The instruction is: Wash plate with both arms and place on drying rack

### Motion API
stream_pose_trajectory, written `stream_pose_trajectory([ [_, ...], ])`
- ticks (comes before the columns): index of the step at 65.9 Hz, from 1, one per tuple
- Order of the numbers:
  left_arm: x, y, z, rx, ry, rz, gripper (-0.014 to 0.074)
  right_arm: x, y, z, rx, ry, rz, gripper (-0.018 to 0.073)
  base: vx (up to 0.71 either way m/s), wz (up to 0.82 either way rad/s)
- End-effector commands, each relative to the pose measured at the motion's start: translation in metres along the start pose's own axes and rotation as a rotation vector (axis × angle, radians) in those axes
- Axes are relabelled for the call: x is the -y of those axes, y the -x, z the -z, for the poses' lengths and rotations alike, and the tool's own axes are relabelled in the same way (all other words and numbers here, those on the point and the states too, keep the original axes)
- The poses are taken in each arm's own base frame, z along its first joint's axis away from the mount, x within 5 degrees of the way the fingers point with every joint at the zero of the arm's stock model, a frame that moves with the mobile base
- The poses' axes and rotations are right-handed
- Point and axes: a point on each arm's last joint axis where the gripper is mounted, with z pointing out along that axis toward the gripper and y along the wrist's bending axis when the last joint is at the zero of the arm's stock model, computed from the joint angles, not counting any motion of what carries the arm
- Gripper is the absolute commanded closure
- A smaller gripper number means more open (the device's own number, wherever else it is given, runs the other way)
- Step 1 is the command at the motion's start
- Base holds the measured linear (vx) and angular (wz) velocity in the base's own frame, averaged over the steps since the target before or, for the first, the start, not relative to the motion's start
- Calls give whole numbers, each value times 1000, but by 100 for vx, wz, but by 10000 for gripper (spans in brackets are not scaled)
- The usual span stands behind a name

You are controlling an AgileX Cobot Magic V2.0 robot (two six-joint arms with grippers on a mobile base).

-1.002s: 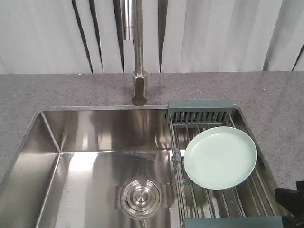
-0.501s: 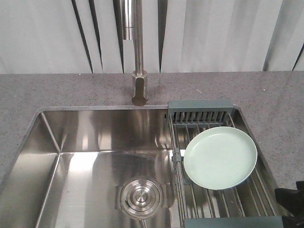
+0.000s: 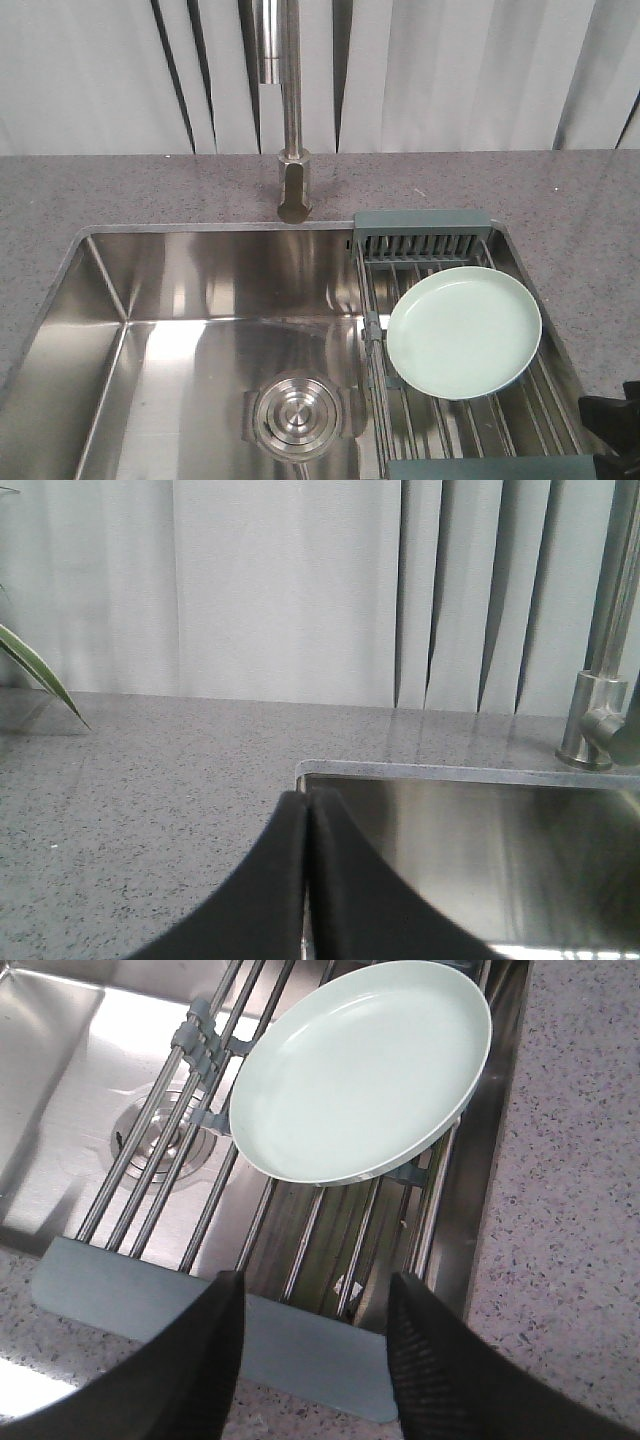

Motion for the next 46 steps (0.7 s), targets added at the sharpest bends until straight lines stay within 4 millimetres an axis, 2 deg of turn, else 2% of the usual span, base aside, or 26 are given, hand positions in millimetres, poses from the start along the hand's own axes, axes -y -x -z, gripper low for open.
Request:
stream_pose_trajectory([
  [1, 1, 16, 3, 115, -8, 2, 603, 0, 11, 6, 78, -2, 9, 232, 0, 0],
  [37, 1, 16, 3, 115, -8, 2, 603, 2, 9, 11, 104, -35, 37, 234, 0, 0],
  [46, 1, 16, 3, 115, -8, 2, 603, 3, 7, 18, 137, -48, 48, 281, 0, 0],
])
